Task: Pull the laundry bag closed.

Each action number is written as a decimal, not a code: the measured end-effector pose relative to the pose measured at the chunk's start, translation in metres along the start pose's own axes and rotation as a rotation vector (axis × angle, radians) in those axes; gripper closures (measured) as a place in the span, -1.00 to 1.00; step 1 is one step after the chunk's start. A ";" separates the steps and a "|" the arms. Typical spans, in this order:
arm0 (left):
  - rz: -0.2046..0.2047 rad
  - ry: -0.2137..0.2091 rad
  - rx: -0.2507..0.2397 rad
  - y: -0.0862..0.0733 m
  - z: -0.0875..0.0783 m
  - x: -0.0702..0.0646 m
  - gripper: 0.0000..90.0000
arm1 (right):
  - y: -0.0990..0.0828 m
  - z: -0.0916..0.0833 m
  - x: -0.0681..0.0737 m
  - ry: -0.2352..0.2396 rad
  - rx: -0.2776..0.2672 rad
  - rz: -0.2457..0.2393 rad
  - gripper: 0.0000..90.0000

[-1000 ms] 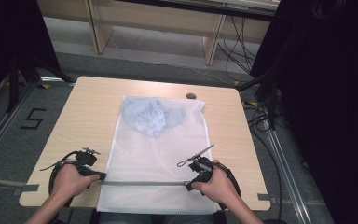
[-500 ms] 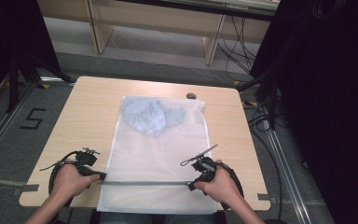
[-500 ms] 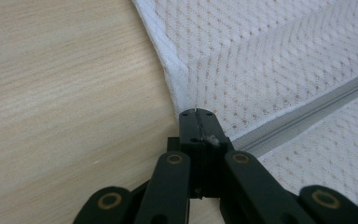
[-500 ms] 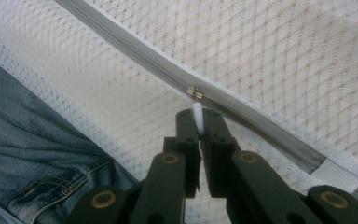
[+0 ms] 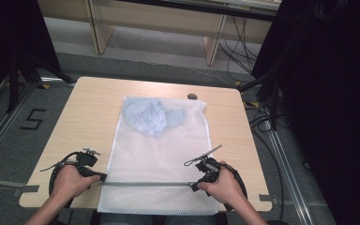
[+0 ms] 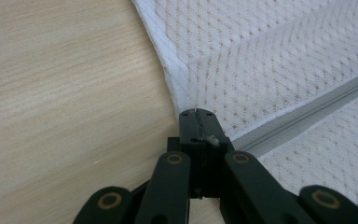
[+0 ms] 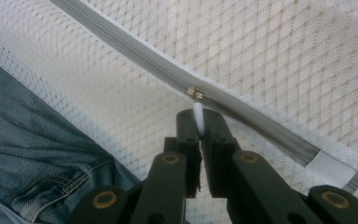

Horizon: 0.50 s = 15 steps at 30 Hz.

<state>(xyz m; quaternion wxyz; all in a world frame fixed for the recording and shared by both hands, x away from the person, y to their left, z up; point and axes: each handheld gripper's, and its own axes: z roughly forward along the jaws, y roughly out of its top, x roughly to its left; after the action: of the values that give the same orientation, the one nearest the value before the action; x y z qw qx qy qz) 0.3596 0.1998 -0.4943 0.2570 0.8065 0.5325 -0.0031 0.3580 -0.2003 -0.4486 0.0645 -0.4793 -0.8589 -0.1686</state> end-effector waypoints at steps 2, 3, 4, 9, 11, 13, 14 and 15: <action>-0.001 -0.001 0.001 0.000 0.000 0.000 1.00 | 0.000 -0.002 -0.001 0.004 0.014 -0.001 0.93; -0.001 -0.001 0.001 0.000 0.000 0.000 1.00 | 0.000 -0.002 -0.001 0.004 0.014 -0.001 0.93; -0.002 -0.001 0.000 0.000 0.000 0.000 1.00 | -0.001 -0.003 -0.002 0.009 0.026 -0.007 0.93; -0.004 -0.001 -0.003 0.000 0.000 0.000 1.00 | -0.003 -0.003 -0.002 0.001 0.003 0.004 0.93; -0.004 0.002 -0.003 0.000 0.000 0.000 1.00 | -0.003 -0.002 -0.004 0.000 -0.011 -0.015 0.93; -0.004 0.002 -0.003 0.000 0.000 0.000 1.00 | -0.003 -0.005 -0.003 0.002 0.019 0.018 0.94; -0.005 0.001 -0.001 0.000 0.000 0.000 1.00 | -0.004 -0.004 -0.006 0.000 0.004 -0.003 0.93; -0.005 0.001 -0.001 0.000 0.000 0.000 1.00 | -0.004 -0.004 -0.006 0.000 0.004 -0.003 0.93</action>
<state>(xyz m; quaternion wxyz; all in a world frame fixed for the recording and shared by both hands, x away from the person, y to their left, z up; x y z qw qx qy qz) 0.3596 0.1995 -0.4942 0.2570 0.8051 0.5346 -0.0034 0.3575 -0.2080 -0.4473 0.0652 -0.4780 -0.8599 -0.1670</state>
